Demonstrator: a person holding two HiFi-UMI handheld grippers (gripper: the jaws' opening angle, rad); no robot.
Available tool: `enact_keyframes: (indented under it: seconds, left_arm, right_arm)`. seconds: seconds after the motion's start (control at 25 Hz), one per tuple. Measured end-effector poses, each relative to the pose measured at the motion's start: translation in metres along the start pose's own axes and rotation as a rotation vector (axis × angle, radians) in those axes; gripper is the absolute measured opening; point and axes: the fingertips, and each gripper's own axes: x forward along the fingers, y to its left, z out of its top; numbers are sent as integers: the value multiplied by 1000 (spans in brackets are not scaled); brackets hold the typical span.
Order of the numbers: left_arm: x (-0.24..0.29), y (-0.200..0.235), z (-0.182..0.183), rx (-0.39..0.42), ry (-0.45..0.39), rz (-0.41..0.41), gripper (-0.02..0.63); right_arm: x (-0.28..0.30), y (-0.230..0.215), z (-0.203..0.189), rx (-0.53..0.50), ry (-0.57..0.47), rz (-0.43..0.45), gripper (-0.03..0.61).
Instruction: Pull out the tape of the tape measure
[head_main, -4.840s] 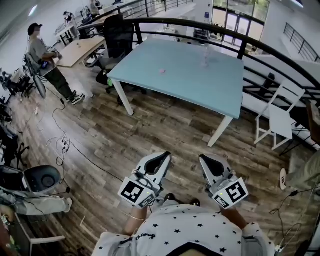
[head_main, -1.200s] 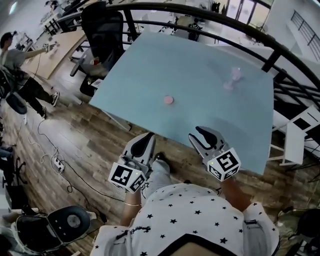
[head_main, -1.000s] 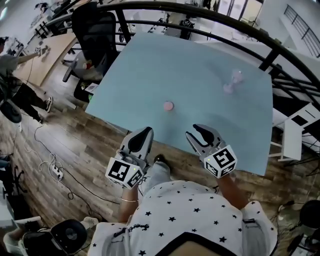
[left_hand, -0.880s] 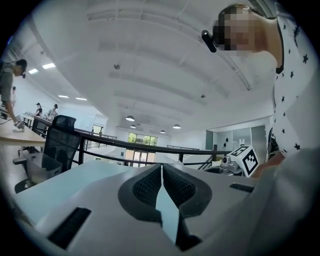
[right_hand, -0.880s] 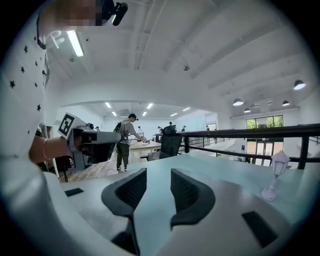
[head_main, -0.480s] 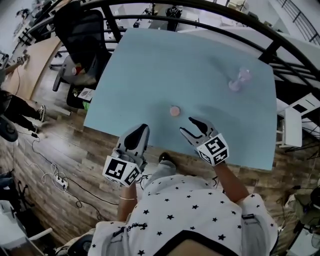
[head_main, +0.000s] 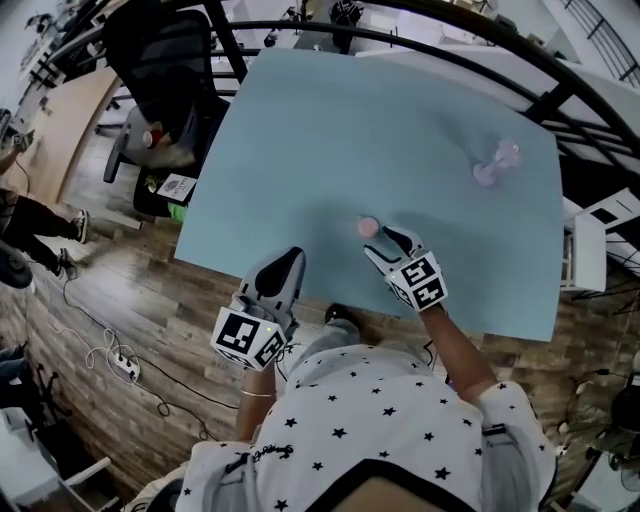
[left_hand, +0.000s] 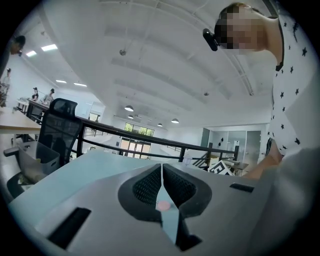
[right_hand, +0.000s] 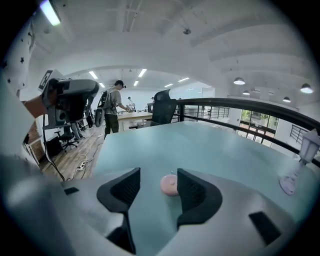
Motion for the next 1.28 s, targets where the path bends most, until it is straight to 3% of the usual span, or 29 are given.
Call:
enact_keyframes:
  seconds: [0.16,0.68,1.28]
  left_arm:
    - [1,16,-3,-9,18,-10,34]
    - [7,44,-7,-22,45,1,34]
    - [13,55,-5,-11,49,-5,34]
  right_arm:
    - [20,-7,-7,-15,38,-39,232]
    - [61,-24,-41,-1,181,-46,259]
    - [66,-20,-43,22,191,2,212]
